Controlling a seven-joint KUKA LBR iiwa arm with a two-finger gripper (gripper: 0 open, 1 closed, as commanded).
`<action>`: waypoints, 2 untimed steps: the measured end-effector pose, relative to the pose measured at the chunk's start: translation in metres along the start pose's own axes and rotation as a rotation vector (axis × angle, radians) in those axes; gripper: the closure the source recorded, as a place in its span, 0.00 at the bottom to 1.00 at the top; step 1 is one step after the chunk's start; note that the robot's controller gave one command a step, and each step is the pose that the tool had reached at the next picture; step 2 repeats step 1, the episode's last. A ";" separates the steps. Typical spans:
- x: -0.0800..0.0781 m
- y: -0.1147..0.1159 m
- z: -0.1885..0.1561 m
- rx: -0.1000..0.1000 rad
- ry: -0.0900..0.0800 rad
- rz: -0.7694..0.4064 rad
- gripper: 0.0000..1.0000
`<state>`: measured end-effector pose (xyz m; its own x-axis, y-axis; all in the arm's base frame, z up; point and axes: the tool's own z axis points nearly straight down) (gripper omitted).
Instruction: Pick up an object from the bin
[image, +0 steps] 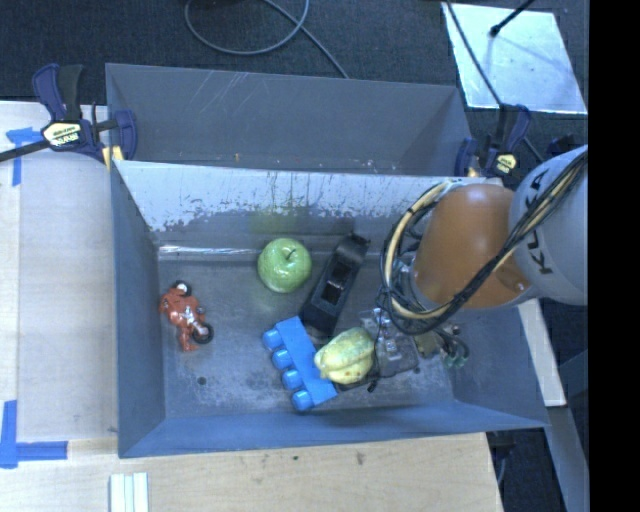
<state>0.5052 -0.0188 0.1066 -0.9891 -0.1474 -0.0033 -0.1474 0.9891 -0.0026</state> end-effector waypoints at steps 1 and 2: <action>-0.037 0.005 -0.120 0.002 -0.008 -0.152 1.00; -0.037 0.005 -0.120 0.002 -0.008 -0.152 1.00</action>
Offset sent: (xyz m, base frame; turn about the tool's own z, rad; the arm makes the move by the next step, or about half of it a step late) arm 0.0000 0.0000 0.0000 0.0000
